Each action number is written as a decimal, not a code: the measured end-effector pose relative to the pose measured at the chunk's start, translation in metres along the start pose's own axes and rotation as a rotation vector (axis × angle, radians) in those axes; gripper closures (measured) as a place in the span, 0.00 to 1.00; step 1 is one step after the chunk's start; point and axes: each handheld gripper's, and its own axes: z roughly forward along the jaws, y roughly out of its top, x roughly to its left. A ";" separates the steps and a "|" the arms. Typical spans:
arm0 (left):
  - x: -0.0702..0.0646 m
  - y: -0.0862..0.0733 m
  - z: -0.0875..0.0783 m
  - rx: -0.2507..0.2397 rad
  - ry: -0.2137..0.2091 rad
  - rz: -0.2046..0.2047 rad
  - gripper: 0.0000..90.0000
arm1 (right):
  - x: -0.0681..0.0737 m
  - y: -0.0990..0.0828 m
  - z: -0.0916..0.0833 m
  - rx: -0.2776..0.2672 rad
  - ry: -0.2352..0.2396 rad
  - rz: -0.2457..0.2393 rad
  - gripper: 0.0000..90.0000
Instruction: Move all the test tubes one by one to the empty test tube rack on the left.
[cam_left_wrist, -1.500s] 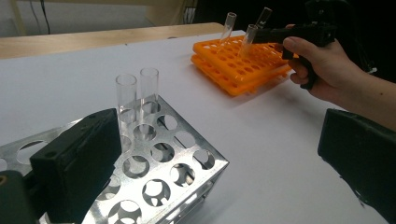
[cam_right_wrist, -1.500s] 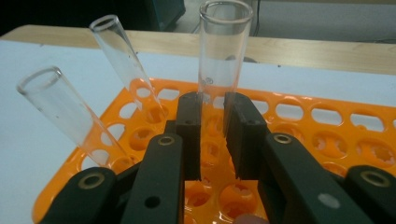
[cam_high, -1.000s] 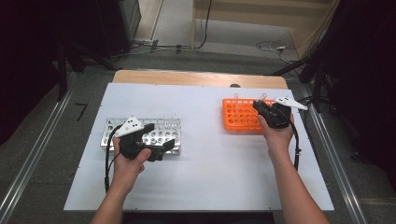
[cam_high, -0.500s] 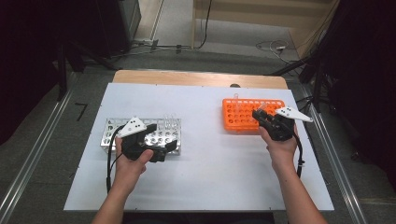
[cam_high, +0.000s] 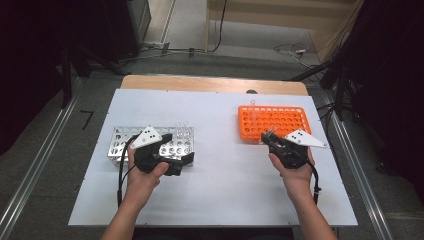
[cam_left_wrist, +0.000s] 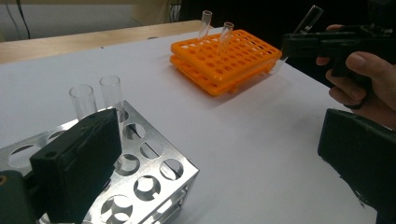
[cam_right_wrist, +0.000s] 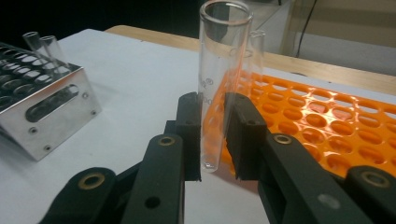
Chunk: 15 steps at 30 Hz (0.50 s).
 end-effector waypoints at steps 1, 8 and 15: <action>-0.001 0.000 0.001 0.000 -0.002 0.001 0.00 | 0.002 0.000 0.000 -0.002 0.006 -0.004 0.82; -0.007 0.001 0.005 0.005 -0.016 0.012 0.00 | 0.019 -0.002 -0.001 0.006 0.056 -0.027 0.82; -0.014 0.003 0.007 0.008 -0.030 0.030 0.00 | 0.038 0.000 -0.002 0.011 0.097 -0.063 0.82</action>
